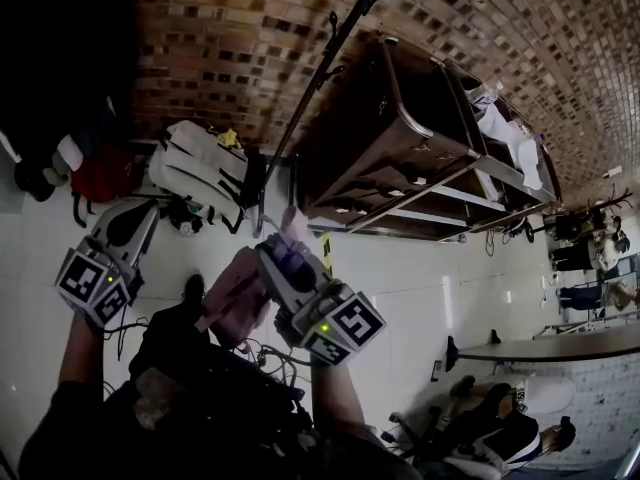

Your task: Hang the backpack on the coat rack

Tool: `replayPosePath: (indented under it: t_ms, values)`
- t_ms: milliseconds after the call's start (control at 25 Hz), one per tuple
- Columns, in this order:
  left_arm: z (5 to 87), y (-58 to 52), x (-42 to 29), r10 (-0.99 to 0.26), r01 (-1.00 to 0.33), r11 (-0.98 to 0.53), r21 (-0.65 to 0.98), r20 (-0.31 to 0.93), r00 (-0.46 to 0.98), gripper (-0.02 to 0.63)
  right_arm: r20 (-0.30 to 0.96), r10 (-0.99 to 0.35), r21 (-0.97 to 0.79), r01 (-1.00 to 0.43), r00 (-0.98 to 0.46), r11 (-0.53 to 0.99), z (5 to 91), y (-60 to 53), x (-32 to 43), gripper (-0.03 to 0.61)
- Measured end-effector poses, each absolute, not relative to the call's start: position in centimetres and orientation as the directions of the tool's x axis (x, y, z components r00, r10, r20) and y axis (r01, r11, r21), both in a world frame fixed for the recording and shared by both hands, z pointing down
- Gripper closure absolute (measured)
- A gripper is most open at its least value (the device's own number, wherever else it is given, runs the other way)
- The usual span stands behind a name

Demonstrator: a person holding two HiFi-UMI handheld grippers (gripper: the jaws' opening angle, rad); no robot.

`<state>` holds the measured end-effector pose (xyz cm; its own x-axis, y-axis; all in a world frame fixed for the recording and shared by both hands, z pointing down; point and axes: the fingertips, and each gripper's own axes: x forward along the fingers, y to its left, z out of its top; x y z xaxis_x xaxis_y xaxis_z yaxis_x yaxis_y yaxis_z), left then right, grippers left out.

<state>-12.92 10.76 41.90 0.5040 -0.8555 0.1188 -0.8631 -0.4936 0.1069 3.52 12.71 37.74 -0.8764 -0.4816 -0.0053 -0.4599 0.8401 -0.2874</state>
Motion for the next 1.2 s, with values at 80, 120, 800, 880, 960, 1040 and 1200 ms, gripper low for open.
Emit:
replayPosePath:
  t_ms: [80,120,800,880,960,1040,1200]
  values:
    - [41.7,7.6,-13.6,-0.852,-0.86,-0.496,0.118,0.121,0.509,0.577,0.013,-0.483,-0.292,-0.465,-0.876,0.836,37.8,9.8,2.5,0.561]
    - [41.5,6.0,-14.0,-0.85,-0.857,-0.5,0.12,0.123,0.513,0.577,0.024,-0.481,-0.298,-0.466,-0.876,0.833,37.6,8.4,1.9,0.561]
    - [41.2,-12.5,-23.7,-0.851,-0.861,-0.484,0.155,0.147,0.505,0.577,0.006,-0.501,-0.293,-0.48,-0.866,0.827,35.0,-13.5,-8.3,0.561]
    - [40.9,-13.6,-24.2,-0.86,-0.866,-0.476,0.154,0.126,0.495,0.577,0.004,-0.488,-0.291,-0.468,-0.873,0.835,34.6,-15.2,-9.1,0.561]
    - [40.9,-14.7,-24.5,-0.866,-0.872,-0.466,0.149,0.124,0.484,0.577,0.004,-0.476,-0.294,-0.456,-0.879,0.84,34.4,-16.7,-9.7,0.561]
    - [41.1,-15.7,-24.5,-0.869,-0.878,-0.456,0.147,0.142,0.475,0.577,0.005,-0.47,-0.301,-0.449,-0.883,0.841,34.4,-18.1,-10.0,0.561]
    - [41.2,-18.5,-23.8,-0.876,-0.889,-0.437,0.135,0.16,0.455,0.577,-0.003,-0.481,-0.327,-0.454,-0.877,0.829,34.7,-21.7,-9.6,0.561]
